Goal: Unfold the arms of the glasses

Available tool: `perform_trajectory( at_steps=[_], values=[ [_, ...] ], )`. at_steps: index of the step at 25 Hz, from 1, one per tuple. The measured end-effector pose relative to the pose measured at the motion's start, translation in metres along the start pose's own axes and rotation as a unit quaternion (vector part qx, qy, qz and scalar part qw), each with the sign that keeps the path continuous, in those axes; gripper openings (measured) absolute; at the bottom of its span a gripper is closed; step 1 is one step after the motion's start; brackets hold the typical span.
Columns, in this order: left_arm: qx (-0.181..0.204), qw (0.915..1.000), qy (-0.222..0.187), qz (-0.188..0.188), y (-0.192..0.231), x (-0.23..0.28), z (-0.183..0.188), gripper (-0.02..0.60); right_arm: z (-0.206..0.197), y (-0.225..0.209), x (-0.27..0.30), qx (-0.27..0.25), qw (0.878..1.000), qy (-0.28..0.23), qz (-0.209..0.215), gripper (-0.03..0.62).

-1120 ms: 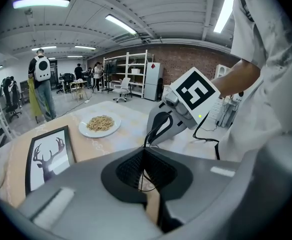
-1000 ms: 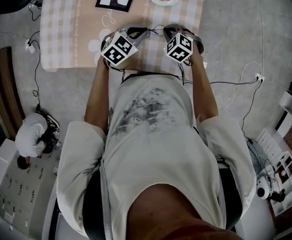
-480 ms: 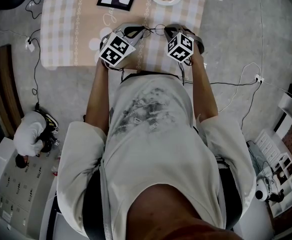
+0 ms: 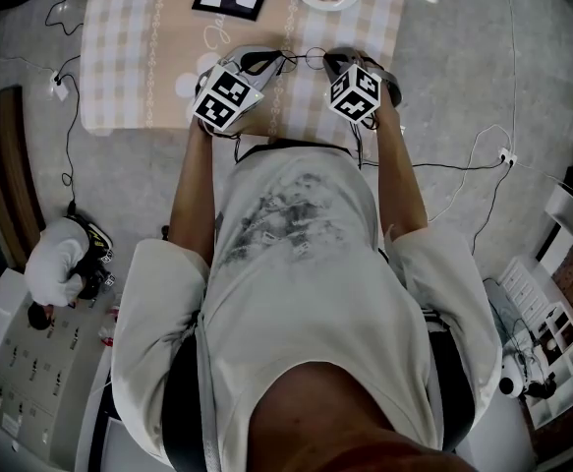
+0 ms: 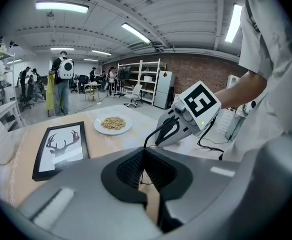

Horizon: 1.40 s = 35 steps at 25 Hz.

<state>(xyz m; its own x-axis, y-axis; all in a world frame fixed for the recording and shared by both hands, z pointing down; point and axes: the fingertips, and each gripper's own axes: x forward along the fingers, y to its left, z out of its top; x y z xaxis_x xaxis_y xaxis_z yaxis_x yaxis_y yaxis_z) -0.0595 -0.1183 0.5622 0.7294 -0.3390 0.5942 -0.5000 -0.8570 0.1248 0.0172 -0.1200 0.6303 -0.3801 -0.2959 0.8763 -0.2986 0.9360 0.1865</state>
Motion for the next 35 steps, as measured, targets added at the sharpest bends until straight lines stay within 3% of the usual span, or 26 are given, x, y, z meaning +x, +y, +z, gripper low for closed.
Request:
perform_trajectory(
  at_steps=[11,17,25,28,35],
  values=[
    [-0.024,0.9996,-0.012,0.000,0.003,-0.002,-0.001,0.008,0.001,0.000,0.000,0.007,1.000,0.001,-0.010,0.018],
    [-0.023,0.9995,-0.020,-0.008,0.002,-0.001,0.010,0.008,0.001,-0.003,-0.002,0.027,0.999,-0.009,-0.029,0.018],
    [-0.021,0.9991,-0.028,-0.022,-0.004,0.000,0.017,0.007,0.012,0.008,-0.009,0.031,0.998,-0.039,-0.021,0.020],
    [-0.019,0.9990,-0.032,-0.026,-0.007,0.001,0.020,0.006,0.019,0.012,-0.013,0.028,0.998,-0.052,-0.020,0.070],
    [-0.016,0.9989,-0.035,-0.028,-0.011,-0.002,0.025,0.006,0.035,0.026,-0.023,0.015,0.997,-0.077,-0.012,0.103]
  ],
)
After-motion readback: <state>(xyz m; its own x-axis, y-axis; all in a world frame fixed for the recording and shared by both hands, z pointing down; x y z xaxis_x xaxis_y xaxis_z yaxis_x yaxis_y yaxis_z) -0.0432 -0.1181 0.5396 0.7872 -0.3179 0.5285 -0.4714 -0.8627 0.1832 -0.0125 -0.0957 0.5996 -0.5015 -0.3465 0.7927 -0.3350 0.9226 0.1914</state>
